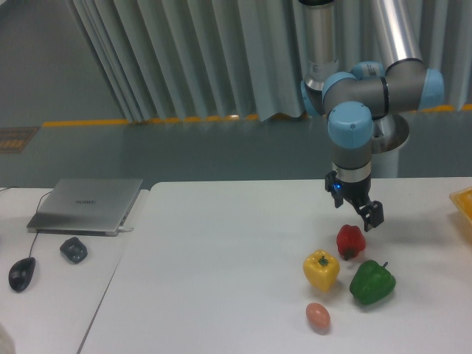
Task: Place the red peppers in a basket
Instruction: 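Lower the open gripper onto the red pepper and close it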
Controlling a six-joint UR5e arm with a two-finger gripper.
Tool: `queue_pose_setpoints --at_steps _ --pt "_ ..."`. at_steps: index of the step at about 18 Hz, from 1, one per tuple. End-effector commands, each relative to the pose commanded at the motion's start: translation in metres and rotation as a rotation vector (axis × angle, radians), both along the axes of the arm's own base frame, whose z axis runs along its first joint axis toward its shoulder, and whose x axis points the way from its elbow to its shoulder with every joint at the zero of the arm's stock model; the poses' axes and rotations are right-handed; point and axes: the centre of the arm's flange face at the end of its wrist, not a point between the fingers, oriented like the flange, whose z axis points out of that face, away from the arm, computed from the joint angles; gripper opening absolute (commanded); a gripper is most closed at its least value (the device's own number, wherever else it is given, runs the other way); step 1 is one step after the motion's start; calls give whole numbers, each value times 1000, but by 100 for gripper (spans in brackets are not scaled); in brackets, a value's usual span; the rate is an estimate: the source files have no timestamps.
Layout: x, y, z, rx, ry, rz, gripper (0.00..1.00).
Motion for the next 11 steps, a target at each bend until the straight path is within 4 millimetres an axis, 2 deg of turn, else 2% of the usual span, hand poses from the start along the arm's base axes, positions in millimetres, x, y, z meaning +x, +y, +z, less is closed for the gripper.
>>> queue_pose_setpoints --at_steps 3,5,6,11 --pt "-12 12 -9 12 20 233 100" --pt "-15 23 -29 -31 47 233 100" --pt "-10 27 -33 -45 64 218 100" --pt "-18 38 -34 -41 69 204 100"
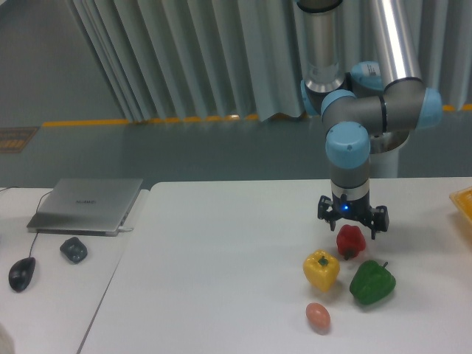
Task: Place the red peppers in a basket
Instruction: 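Lower the open gripper onto the red pepper and close it, then lift the red pepper and carry it toward the yellow basket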
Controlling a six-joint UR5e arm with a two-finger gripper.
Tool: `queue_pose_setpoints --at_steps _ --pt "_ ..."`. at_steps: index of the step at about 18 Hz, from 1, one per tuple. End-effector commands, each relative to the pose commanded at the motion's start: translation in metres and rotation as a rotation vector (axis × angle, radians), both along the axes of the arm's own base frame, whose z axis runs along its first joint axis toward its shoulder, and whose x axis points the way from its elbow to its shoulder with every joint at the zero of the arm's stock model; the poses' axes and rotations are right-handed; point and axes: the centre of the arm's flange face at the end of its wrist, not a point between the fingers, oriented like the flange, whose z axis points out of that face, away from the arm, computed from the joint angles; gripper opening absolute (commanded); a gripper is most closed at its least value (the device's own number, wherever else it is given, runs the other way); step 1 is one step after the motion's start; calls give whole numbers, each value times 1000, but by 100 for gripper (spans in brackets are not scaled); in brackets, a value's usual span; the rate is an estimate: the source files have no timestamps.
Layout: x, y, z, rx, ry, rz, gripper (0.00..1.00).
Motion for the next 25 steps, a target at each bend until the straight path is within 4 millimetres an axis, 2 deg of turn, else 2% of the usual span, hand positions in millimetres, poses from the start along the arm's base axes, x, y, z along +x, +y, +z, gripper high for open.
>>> queue_pose_setpoints --at_steps 7,12,18,21,22,23,25 --pt "5 1 -5 -9 -7 -25 100" --pt "11 4 -20 -43 -14 -49 100" --pt "12 6 -29 -65 -11 -59 100" --pt "9 6 -32 -88 9 -63 86" --pt "9 7 -33 -91 13 -66 85" --pt "10 8 -33 -92 14 -68 74" --pt "10 9 -31 -89 17 -71 65"
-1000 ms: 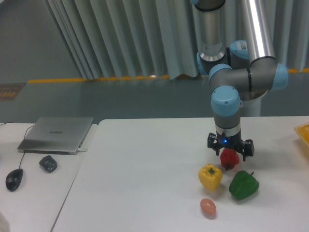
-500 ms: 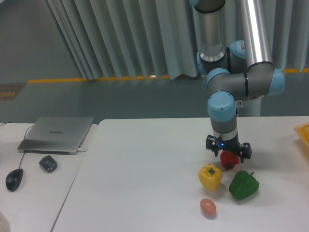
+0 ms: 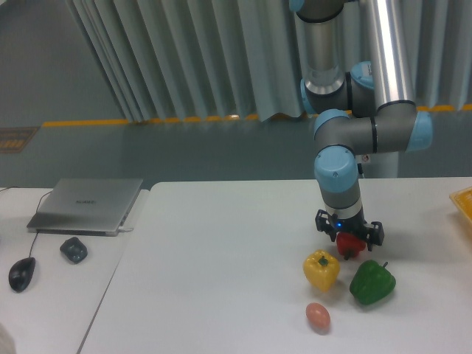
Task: Place the red peppers in a basket
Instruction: 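Lift the red pepper and carry it toward the yellow basket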
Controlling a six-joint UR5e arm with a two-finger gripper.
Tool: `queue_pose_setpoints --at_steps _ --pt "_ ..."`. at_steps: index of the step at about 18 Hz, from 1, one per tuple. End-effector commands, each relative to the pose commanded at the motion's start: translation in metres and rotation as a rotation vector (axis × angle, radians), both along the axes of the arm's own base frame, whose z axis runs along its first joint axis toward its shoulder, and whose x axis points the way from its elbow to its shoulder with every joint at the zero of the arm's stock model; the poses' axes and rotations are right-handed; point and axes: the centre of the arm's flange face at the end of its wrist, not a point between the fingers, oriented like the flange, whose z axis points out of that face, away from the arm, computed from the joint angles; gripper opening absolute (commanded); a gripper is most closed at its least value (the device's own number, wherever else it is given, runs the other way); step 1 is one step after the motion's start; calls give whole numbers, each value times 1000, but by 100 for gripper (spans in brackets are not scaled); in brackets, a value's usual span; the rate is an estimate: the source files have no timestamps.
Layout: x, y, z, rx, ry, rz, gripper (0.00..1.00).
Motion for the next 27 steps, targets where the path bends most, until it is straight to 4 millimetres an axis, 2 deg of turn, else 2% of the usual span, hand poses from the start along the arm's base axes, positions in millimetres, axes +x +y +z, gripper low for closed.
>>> queue_pose_setpoints --at_steps 3,4,7,12,17,18,20,27 --pt "-1 2 6 6 2 -1 56" --pt "-1 2 7 6 4 -3 55" --pt "-5 6 26 22 -1 -76 53" --pt "-17 7 75 41 -10 -162 53" --pt "-46 5 116 106 -15 -283 53" --pt "-63 -5 138 184 -33 -289 53" --pt "-89 -17 154 251 -46 -339 53" --pt "-157 -67 156 247 -46 -570 53"
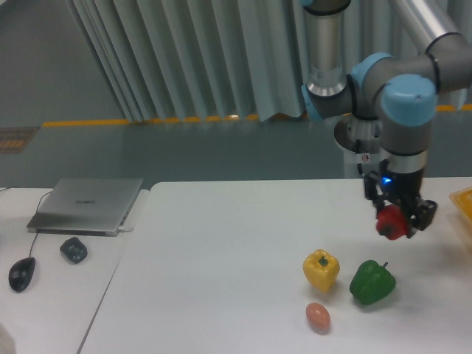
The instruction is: Place the red peppers in a basket
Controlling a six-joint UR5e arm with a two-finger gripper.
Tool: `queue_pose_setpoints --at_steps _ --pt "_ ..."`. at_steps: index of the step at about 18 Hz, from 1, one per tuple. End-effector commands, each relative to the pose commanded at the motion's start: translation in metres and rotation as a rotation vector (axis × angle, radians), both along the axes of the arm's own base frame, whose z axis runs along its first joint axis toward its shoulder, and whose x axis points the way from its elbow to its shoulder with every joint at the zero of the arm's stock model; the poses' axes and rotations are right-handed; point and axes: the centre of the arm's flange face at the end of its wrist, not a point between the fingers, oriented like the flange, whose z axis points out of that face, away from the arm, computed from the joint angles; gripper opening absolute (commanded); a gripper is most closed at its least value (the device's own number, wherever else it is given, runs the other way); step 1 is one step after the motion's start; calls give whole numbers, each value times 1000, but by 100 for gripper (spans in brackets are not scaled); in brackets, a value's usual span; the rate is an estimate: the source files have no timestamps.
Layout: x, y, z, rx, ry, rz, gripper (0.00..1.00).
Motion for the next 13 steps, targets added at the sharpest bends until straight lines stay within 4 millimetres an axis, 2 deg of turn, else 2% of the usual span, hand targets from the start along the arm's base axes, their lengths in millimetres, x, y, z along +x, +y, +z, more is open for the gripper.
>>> queue_pose_setpoints --at_steps 2,3,5,9,13 --pt "-20 -18 0 -2 8 -63 52" --pt "-35 -33 0 -7 18 -108 51" --pt "-52 -51 0 -15 24 -171 51" --pt "-71 -76 -4 -56 29 -259 51" --pt "-95 -112 -5 -176 51 -480 51"
